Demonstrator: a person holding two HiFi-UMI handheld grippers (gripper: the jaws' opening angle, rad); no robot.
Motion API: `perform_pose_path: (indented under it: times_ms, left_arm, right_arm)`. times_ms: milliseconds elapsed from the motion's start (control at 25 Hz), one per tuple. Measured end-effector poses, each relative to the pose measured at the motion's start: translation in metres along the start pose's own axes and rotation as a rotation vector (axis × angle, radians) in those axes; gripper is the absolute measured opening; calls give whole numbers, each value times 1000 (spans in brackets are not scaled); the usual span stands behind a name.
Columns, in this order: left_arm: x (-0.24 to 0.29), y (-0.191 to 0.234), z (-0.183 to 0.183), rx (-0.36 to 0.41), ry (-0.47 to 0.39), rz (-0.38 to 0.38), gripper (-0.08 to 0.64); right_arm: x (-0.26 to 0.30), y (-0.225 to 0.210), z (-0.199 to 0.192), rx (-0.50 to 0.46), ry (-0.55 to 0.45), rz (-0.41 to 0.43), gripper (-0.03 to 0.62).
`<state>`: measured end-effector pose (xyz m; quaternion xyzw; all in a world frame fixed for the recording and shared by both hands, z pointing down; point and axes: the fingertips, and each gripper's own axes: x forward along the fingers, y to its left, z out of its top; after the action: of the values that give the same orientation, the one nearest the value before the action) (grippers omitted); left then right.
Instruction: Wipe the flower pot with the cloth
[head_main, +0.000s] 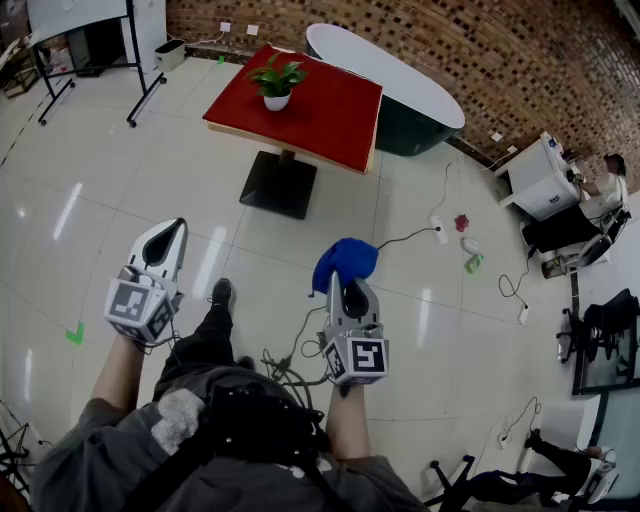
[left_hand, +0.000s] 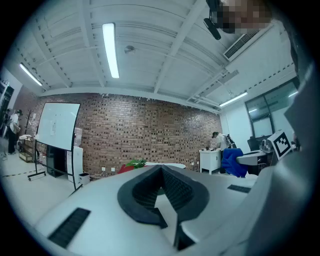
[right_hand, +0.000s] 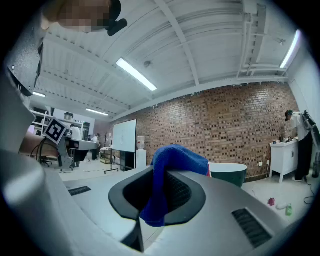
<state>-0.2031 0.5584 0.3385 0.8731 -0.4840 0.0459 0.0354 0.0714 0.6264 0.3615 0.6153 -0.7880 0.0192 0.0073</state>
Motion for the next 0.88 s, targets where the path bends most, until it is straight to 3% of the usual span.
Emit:
perform_pose_path:
  times_ms: [160, 320, 880]
  left_arm:
    - [46, 25, -1, 20, -54, -37, 38]
    - [107, 66, -8, -6, -58, -27, 38]
    - [331, 205, 10, -14, -37, -122, 38]
  right_arm:
    - [46, -10, -13, 4, 2, -17, 58]
    - [109, -27, -21, -3, 13, -30, 58]
    - [373, -66, -1, 1, 25, -69, 58]
